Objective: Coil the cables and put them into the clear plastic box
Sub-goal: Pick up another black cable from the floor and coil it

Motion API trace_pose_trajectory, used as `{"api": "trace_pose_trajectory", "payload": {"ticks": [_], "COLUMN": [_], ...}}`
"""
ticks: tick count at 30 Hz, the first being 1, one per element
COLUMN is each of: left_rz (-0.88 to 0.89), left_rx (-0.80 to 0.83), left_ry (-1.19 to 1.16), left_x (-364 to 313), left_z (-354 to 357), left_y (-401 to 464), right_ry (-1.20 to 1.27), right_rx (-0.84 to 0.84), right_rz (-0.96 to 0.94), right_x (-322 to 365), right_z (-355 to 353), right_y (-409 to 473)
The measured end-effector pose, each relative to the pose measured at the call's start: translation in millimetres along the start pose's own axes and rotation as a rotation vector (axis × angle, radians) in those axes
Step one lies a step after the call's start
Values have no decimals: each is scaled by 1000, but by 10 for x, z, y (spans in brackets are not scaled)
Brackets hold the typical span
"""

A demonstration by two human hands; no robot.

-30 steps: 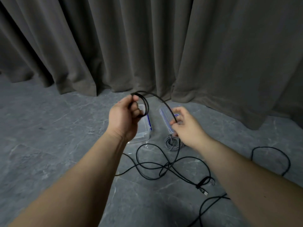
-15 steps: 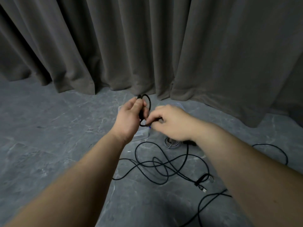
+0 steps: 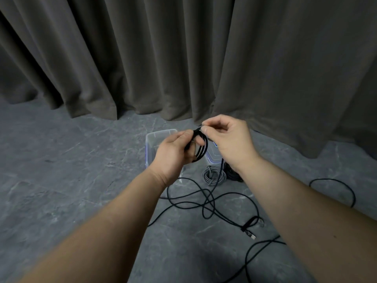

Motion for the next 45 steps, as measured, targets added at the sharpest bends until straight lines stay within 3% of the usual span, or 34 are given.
{"api": "trace_pose_trajectory", "payload": {"ticks": [5, 14, 22, 25, 28, 30, 33, 36, 38, 42, 45], "left_rz": [11, -80, -118, -100, -49, 3, 64, 81, 81, 62, -10], "left_rx": [52, -191, -446, -466, -406, -381, -313, -226, -166, -63, -30], "left_ry": [-94, -346, -668, -723, -589, -389, -12, 176, 174, 137, -5], "left_x": [-61, -15, 82, 140, 167, 165, 154, 173, 191, 185, 144], "left_z": [94, -88, -525, -656, -619, -546, -453, -393, -334, -176, -82], "left_y": [1, 85, 180, 203, 230, 223, 180, 129, 109, 91, 107], "right_ry": [236, 121, -173, -383, -723, -790, -694, -535, -442, -70, 6], "right_rx": [27, 222, 117, 84, 266, 416, 567, 551, 488, 307, 142], "right_rz": [203, 315, 292, 235, 150, 119, 88, 11, -30, 82, 77], "right_x": [-131, -277, -502, -532, -379, -260, -112, 35, 78, 40, -34], "right_z": [70, 225, -28, -94, 44, 189, 360, 389, 357, 266, 138], "right_y": [-71, -178, -189, -182, -235, -256, -259, -193, -133, -76, 1]}}
Point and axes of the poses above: each hand's wrist, its own y-axis towards the middle knuckle, its own z-axis out of the palm, x = y × z, the point moved 5 cm from there along y, towards the middle knuckle, and after that the axes turned 8 degrees about y, right-handed, at the moved point
